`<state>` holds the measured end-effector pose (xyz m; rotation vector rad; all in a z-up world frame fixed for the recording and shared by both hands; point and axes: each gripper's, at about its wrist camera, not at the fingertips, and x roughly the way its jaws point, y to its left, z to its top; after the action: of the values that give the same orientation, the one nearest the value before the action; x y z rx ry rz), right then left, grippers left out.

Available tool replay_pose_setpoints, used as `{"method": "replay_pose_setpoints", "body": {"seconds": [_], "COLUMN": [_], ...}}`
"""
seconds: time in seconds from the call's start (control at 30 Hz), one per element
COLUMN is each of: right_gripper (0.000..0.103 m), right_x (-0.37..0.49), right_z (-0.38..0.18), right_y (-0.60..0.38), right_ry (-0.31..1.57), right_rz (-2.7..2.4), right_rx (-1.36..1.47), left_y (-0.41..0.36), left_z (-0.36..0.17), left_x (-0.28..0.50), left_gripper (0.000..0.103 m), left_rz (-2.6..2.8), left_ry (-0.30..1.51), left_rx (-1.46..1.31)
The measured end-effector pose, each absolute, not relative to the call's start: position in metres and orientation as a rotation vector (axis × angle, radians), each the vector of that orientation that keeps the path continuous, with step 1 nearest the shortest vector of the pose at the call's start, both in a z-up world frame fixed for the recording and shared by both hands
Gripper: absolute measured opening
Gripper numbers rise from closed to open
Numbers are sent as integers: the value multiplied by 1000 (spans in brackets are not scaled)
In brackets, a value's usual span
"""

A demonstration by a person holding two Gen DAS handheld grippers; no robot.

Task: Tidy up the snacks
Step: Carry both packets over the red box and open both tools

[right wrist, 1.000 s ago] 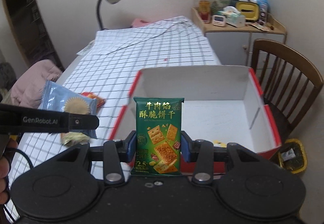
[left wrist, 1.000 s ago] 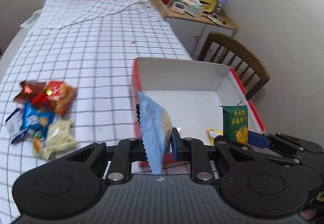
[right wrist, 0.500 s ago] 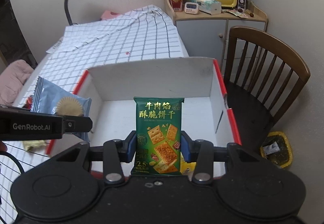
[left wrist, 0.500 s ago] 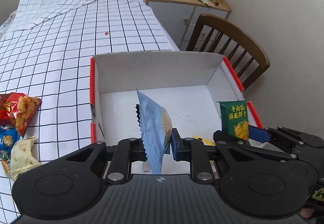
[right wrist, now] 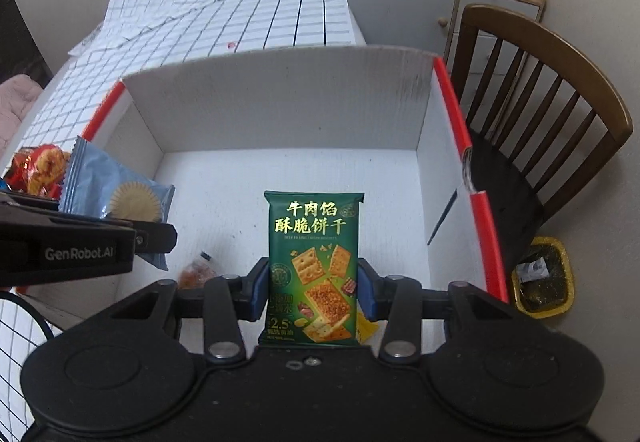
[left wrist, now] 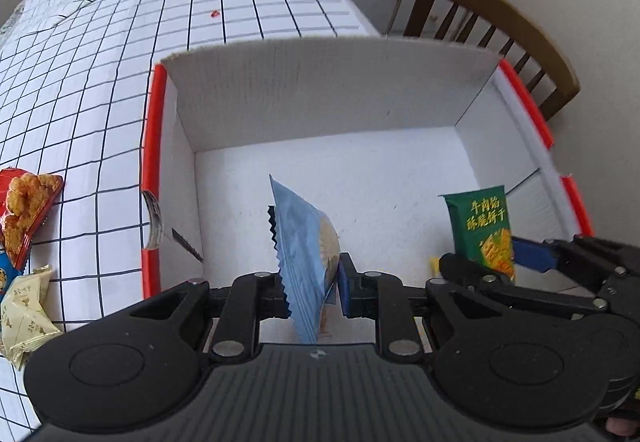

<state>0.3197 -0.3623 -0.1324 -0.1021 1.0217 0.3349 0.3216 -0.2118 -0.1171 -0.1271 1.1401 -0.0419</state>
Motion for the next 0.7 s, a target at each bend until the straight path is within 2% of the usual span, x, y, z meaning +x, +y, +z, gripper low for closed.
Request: {"method": "replay_pose_setpoints", "body": {"seconds": [0.27, 0.4, 0.43, 0.53, 0.7], "right_gripper": [42, 44, 44, 47, 51], "right_x": [321, 320, 321, 319, 311], "right_z": [-140, -140, -140, -138, -127], "right_y": [-362, -364, -365, -366, -370], "right_ry": [1037, 1038, 1038, 1033, 1008], "right_rz": [346, 351, 352, 357, 367], "right_rx": [-117, -113, -113, -104, -85], "left_y": [-213, -214, -213, -213, -212], "left_z": [-130, -131, -130, -126, -111], "left_x": [325, 323, 322, 320, 310], "left_gripper": [21, 33, 40, 46, 50], "left_rz": [-29, -29, -34, -43, -56], "left_ry": [1180, 1176, 1172, 1157, 1112], "left_rx": [-132, -118, -120, -132, -137]}}
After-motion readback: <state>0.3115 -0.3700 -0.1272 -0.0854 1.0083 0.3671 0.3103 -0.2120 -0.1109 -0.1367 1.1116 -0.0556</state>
